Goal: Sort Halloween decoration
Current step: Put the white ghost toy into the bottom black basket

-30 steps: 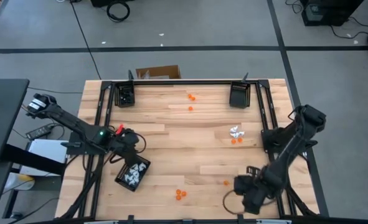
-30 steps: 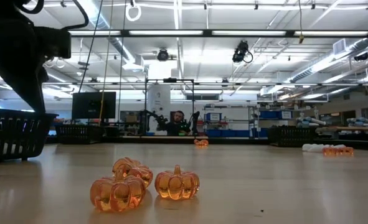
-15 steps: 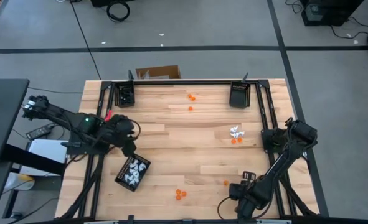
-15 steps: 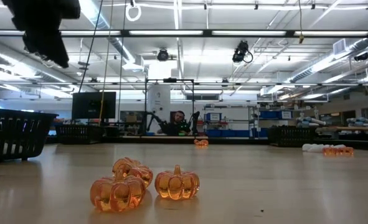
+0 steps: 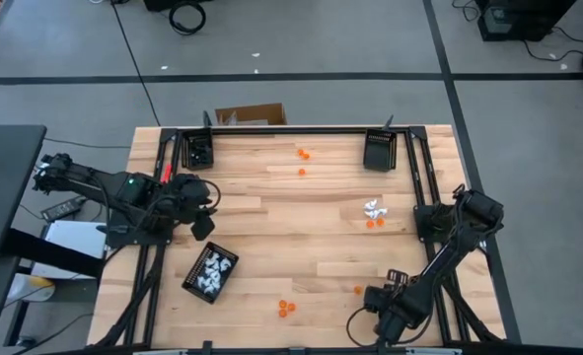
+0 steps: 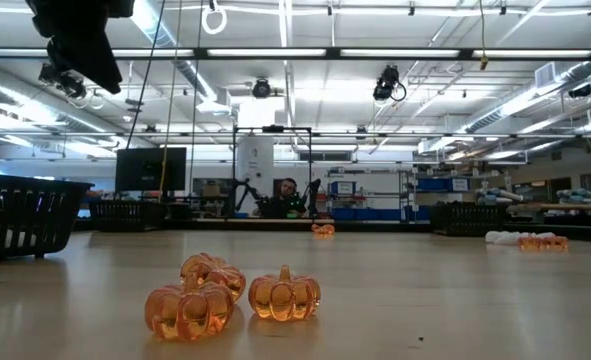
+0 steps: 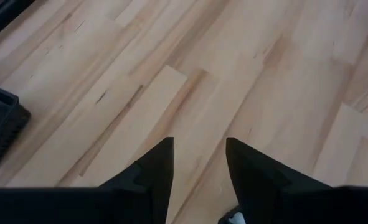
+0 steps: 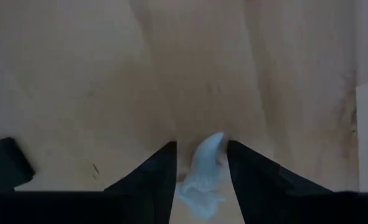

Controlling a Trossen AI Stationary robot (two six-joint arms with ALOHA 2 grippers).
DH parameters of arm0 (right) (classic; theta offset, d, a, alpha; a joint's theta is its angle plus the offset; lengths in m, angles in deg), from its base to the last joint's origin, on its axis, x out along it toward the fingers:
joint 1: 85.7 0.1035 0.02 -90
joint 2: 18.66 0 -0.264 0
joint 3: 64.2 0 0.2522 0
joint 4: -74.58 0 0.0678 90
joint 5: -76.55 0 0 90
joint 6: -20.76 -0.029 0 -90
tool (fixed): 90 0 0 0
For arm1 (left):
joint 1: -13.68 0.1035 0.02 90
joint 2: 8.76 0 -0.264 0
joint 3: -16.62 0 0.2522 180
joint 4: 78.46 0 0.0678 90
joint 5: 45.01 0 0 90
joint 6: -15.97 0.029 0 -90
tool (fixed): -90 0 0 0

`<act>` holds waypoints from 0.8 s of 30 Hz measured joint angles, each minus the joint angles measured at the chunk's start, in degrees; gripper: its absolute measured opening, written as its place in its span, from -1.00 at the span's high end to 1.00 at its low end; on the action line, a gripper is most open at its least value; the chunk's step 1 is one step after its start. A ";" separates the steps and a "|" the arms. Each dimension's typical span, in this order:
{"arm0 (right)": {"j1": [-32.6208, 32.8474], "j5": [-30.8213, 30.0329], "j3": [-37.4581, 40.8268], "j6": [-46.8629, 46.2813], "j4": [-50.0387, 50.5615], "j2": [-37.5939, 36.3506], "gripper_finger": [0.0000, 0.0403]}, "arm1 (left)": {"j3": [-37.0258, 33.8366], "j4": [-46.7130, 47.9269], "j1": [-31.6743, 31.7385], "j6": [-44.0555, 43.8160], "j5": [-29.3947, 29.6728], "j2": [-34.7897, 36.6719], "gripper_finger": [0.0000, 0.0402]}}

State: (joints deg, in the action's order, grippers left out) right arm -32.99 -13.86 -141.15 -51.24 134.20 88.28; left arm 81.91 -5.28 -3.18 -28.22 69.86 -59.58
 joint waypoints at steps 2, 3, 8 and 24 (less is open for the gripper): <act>0.00 -1.47 0.21 -1.22 0.34 -1.25 0.27 | 0.00 -0.02 -0.02 -0.04 0.00 0.00 0.23; 0.05 -2.36 0.19 -1.68 0.35 -2.12 0.27 | 0.00 -0.02 -0.02 0.00 -0.01 0.00 0.23; 0.74 -3.80 1.14 -2.04 1.24 -4.10 0.28 | 0.00 -0.08 0.69 1.21 0.00 -0.12 0.23; 2.95 -0.59 8.29 -6.43 -10.42 -5.33 0.37 | 0.00 -0.06 0.97 1.51 0.00 -0.11 0.23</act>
State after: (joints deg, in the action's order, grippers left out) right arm -30.04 -14.45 -132.86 -57.67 123.78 82.95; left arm 81.91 -5.35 -2.22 -26.71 69.86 -59.69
